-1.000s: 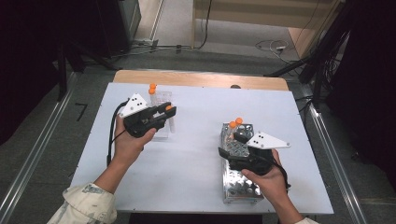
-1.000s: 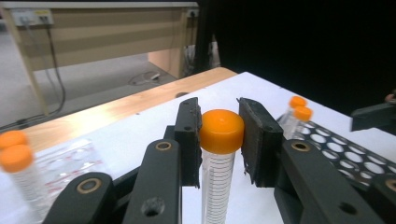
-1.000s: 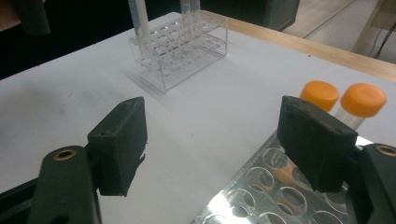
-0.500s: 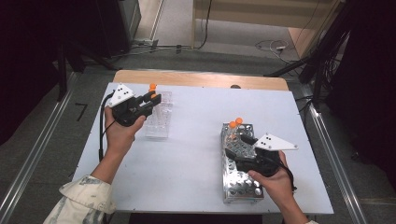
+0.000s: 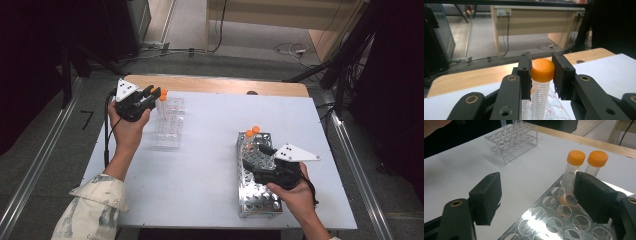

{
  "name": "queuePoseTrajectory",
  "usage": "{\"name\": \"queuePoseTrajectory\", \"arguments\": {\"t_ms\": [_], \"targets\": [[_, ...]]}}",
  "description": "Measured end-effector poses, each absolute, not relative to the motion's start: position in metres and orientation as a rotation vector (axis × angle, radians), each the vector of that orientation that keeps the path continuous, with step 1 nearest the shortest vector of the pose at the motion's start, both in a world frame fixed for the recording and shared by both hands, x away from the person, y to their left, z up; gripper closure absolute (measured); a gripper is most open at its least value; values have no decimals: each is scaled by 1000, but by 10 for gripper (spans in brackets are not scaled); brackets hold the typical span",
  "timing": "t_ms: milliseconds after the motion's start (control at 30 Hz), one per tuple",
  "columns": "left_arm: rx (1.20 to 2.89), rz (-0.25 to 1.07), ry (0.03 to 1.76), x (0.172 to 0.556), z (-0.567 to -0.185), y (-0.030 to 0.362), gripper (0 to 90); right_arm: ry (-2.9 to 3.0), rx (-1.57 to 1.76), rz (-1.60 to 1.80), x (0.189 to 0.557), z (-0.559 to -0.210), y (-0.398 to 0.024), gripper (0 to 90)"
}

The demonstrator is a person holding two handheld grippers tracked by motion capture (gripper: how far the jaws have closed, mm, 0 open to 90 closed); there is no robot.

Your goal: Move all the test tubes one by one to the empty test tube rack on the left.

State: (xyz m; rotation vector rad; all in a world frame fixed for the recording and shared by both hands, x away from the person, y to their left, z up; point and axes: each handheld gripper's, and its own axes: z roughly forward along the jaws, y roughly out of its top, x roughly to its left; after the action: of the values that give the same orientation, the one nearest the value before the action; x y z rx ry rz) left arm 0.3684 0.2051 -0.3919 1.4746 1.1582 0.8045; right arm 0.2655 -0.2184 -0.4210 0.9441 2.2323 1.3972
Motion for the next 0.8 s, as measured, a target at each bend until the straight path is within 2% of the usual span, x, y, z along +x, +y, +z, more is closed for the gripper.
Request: {"name": "queuePoseTrajectory", "arguments": {"t_ms": [800], "targets": [[1561,854,1176,388,-408,189,707,2235,942,1406,266,-421,-218,217]]}}
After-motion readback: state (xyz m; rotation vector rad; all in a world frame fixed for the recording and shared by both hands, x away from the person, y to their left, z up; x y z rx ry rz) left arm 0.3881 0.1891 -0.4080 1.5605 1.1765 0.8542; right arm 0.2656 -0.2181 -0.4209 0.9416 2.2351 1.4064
